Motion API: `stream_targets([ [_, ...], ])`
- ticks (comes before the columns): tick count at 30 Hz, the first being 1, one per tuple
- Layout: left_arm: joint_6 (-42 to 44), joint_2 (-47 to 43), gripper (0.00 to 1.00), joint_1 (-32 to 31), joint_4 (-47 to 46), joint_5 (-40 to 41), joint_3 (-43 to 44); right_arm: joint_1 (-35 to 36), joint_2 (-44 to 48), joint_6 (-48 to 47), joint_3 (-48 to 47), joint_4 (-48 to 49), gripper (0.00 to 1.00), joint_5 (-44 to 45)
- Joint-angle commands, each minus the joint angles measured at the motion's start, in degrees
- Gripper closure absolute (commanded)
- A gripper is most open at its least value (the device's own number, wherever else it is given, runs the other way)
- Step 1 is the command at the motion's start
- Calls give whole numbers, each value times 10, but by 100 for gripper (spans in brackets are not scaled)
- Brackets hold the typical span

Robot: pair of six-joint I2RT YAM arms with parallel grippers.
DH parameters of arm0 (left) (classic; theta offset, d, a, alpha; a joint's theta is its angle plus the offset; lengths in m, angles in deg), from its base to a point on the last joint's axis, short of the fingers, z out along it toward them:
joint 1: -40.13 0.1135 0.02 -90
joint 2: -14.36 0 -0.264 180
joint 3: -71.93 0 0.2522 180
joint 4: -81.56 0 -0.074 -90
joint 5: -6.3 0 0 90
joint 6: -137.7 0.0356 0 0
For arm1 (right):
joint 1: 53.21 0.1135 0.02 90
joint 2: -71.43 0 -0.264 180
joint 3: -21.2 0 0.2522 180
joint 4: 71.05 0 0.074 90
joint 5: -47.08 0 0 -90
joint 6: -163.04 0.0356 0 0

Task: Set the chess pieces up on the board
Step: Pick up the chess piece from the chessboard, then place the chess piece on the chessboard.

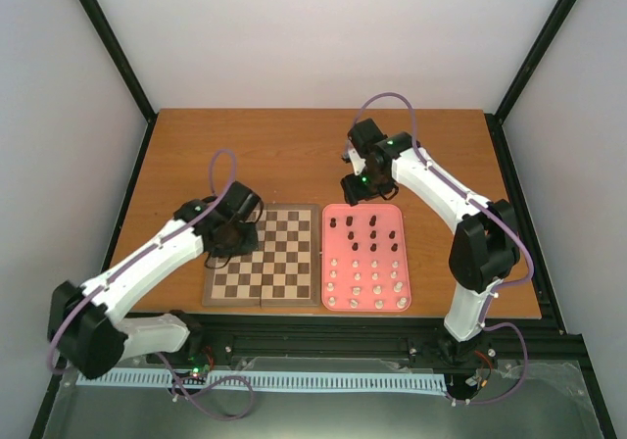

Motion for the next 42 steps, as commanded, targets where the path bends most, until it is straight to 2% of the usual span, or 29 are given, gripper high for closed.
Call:
stream_targets([
  [1,-41,-67,96,4,85,15,-29,-5,22,-7,7,7,37,-10],
  [8,-42,-134,96,84,86,-11,-105,-5,26,-7,15,15,37,-25],
  [17,-27,-83,96,154,41,-44,-103,-5,34,-9,27,21,37,-34],
  [25,-20,-44,95,158,32,-36,-67,-5,34,-10,25,21,37,-32],
  [42,-19,24,91,159,-2,-27,-62,-12,26,-11,25,22,37,-45],
])
